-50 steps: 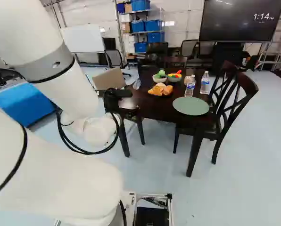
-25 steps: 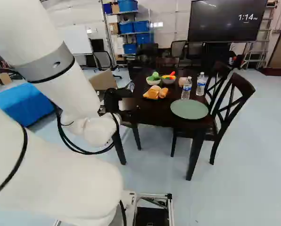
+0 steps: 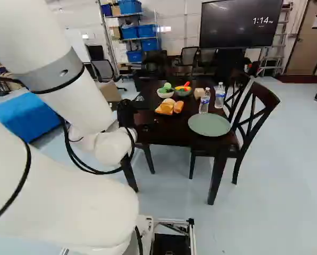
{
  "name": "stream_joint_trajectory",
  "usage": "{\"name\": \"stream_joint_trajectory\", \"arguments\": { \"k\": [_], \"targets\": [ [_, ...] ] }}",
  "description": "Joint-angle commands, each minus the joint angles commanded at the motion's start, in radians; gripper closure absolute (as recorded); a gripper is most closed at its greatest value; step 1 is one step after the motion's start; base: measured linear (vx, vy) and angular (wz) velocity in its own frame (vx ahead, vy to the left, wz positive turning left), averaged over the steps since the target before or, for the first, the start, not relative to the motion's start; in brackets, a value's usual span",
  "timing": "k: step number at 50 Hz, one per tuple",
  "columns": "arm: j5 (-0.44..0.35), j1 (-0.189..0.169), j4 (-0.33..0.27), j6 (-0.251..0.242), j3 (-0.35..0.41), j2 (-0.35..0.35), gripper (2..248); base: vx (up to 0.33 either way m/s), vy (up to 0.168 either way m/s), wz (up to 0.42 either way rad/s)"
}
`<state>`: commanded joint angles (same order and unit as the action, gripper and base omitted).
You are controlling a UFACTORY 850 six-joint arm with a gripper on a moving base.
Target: Move the croissant to the empty plate
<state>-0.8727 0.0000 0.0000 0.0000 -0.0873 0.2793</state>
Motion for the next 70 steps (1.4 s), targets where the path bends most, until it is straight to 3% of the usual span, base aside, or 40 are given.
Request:
{"name": "stream_joint_trajectory", "arguments": {
  "k": [70],
  "targets": [
    [0.0, 0.0, 0.0, 0.0, 0.0, 0.0, 3, 0.068, -0.001, -0.109]
  ]
}}
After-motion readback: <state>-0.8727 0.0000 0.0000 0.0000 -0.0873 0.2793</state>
